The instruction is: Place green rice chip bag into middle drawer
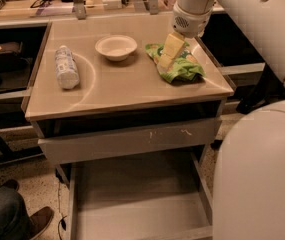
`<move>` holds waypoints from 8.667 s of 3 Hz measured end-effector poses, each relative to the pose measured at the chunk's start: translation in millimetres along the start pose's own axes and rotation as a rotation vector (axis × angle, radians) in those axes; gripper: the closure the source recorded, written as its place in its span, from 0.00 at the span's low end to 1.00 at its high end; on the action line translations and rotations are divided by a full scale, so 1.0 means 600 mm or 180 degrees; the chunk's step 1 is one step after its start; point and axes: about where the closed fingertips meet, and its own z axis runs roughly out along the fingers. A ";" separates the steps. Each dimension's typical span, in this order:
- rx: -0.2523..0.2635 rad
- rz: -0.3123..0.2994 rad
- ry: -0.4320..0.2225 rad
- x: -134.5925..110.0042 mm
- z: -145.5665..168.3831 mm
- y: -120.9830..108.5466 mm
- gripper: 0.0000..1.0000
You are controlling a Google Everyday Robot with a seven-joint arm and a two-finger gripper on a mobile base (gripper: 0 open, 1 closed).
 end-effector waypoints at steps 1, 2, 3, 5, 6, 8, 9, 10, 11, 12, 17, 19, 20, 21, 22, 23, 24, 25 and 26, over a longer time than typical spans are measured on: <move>0.0019 0.0000 -0.0035 -0.005 0.002 -0.004 0.00; -0.0076 0.0009 -0.0064 -0.015 0.037 -0.012 0.00; -0.0095 0.0073 -0.0005 -0.025 0.083 -0.032 0.00; 0.0067 0.0122 0.0157 -0.037 0.142 -0.076 0.00; 0.0127 0.0125 0.0246 -0.032 0.167 -0.091 0.00; 0.0127 0.0125 0.0246 -0.032 0.168 -0.092 0.42; 0.0127 0.0125 0.0246 -0.032 0.168 -0.092 0.65; 0.0127 0.0125 0.0246 -0.032 0.168 -0.092 0.89; 0.0127 0.0125 0.0246 -0.032 0.168 -0.092 1.00; 0.0127 0.0125 0.0246 -0.033 0.160 -0.093 1.00; 0.0177 -0.0285 0.0251 0.077 0.049 -0.076 1.00; 0.0353 -0.0106 0.0394 0.138 -0.021 -0.017 1.00; 0.0304 0.0171 0.0401 0.197 -0.063 0.068 1.00; 0.0263 0.0186 0.0541 0.223 -0.041 0.094 1.00; 0.0267 0.0175 0.0529 0.220 -0.041 0.090 1.00; 0.0094 0.0180 0.0585 0.247 -0.028 0.144 1.00; -0.0281 0.0159 0.0762 0.294 0.010 0.245 1.00; -0.0762 0.0135 0.1037 0.339 0.073 0.332 1.00; -0.0765 0.0137 0.1035 0.341 0.075 0.335 1.00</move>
Offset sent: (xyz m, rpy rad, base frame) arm 0.0298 0.0020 -0.0398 0.0584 0.0493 0.0073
